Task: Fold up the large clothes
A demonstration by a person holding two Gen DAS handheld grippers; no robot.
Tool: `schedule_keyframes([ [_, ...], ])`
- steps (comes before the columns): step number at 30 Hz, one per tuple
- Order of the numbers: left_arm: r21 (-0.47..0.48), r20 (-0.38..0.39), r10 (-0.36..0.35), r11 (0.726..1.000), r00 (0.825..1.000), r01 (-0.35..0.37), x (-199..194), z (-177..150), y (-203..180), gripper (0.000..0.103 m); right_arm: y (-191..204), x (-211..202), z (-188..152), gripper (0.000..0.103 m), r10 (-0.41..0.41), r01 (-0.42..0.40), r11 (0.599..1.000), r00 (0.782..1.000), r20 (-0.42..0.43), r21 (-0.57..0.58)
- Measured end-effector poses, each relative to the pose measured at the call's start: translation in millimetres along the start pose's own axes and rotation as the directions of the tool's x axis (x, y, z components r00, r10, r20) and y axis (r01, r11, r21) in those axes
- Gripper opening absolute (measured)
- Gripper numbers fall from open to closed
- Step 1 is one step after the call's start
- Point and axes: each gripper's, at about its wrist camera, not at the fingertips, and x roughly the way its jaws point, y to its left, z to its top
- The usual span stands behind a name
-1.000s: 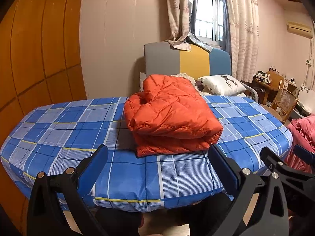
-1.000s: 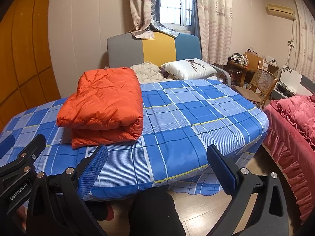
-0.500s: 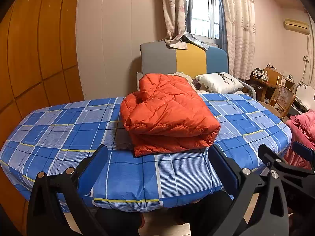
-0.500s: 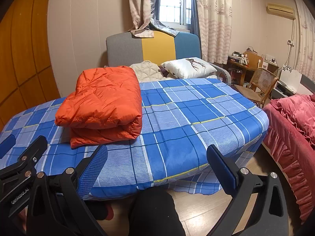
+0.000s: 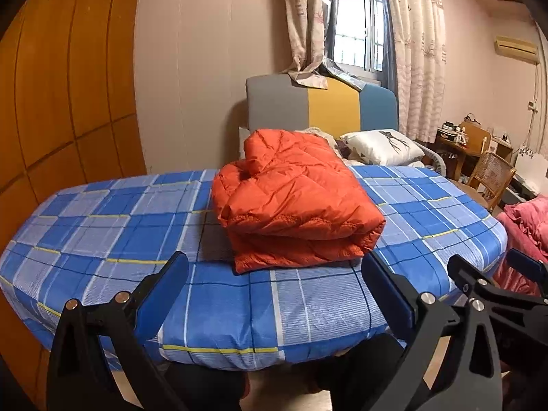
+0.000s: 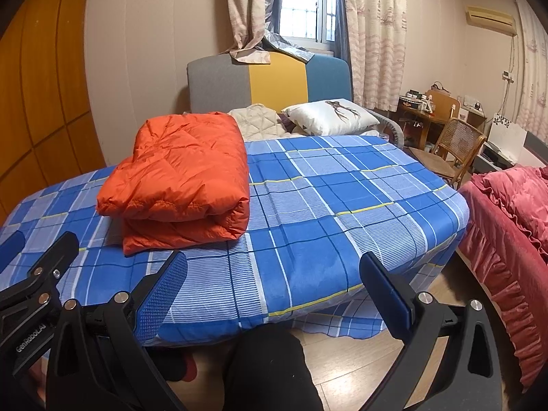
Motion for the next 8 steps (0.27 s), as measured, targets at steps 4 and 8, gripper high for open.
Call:
schedule_keyframes([
  [4,-0.011,-0.014,0.010,1.000,1.000,-0.010,2.6,-1.5,2.2,0.101,-0.1,0.1,0.4,0.100,0.002,-0.002,1.000,1.000,0.001,-0.001],
  [8,-0.026,-0.029,0.007,1.000,1.000,-0.008,6.2,-2.5,5.5,0.101,0.1,0.8,0.0,0.100,0.003,-0.003,1.000,1.000,0.000,-0.004],
])
